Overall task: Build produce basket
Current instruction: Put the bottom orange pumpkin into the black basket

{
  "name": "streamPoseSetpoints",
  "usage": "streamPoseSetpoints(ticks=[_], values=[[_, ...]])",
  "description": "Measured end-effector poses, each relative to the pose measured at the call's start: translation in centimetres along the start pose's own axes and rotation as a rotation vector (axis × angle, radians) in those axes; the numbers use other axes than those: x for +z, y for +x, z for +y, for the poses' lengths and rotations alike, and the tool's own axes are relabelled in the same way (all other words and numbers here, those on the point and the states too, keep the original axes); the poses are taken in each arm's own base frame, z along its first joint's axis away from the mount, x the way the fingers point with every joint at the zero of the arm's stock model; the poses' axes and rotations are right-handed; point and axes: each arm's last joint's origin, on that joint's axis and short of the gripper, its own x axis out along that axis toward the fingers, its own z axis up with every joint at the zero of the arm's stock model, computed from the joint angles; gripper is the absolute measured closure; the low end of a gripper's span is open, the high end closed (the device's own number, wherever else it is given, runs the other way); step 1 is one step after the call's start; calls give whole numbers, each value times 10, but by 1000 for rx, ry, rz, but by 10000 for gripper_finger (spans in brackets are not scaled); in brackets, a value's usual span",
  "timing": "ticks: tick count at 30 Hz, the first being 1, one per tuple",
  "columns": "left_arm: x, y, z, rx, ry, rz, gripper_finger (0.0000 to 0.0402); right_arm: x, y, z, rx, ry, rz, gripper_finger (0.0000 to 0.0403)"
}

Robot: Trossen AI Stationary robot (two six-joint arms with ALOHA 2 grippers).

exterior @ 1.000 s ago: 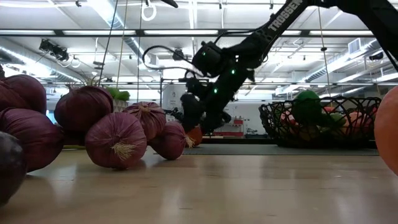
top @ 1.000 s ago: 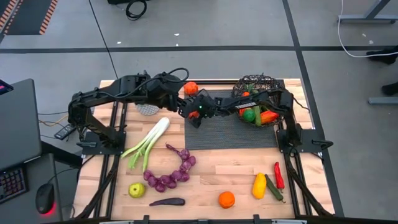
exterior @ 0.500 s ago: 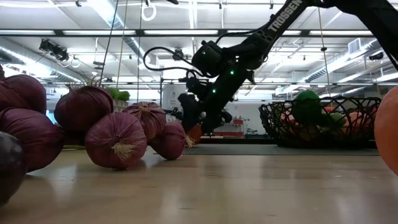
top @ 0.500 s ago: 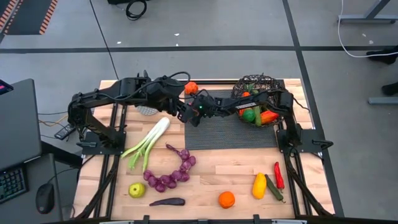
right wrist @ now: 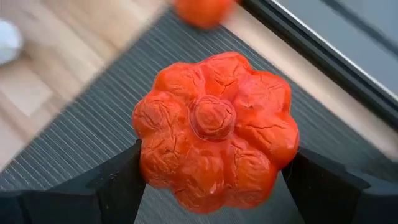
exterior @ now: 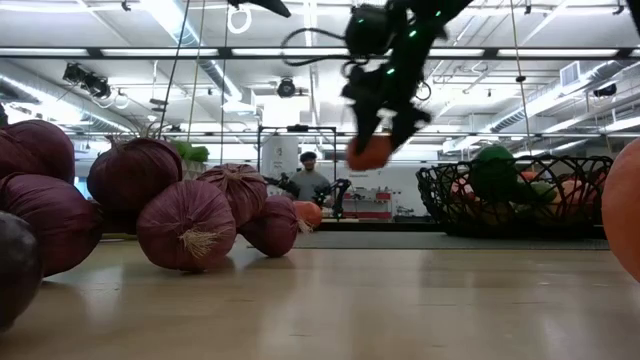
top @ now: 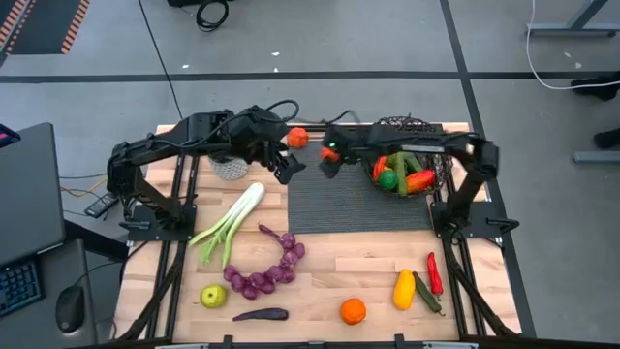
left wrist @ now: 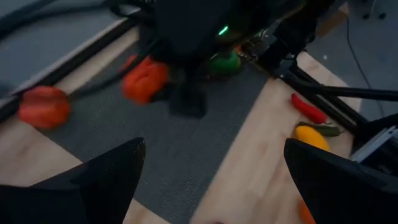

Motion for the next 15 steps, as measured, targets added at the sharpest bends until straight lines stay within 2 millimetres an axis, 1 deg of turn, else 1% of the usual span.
streamPoseSetpoints(ticks=[3, 7, 9, 12, 15], values=[[4, 1, 7, 16, 65, -13, 11, -7, -25, -19, -54, 85, 64, 61], [10, 7, 15, 52, 126, -21, 11, -12, -61, -41, -98, 144, 45, 61], [11, 13, 19, 100, 124, -24, 11, -15, -76, -53, -133, 184, 36, 60], [12, 20, 25, 149, 118, -6, 11, -21, -93, -71, -177, 245, 58, 59], [13, 24, 27, 156, 108, -5, 11, -27, -101, -86, -208, 275, 93, 52]])
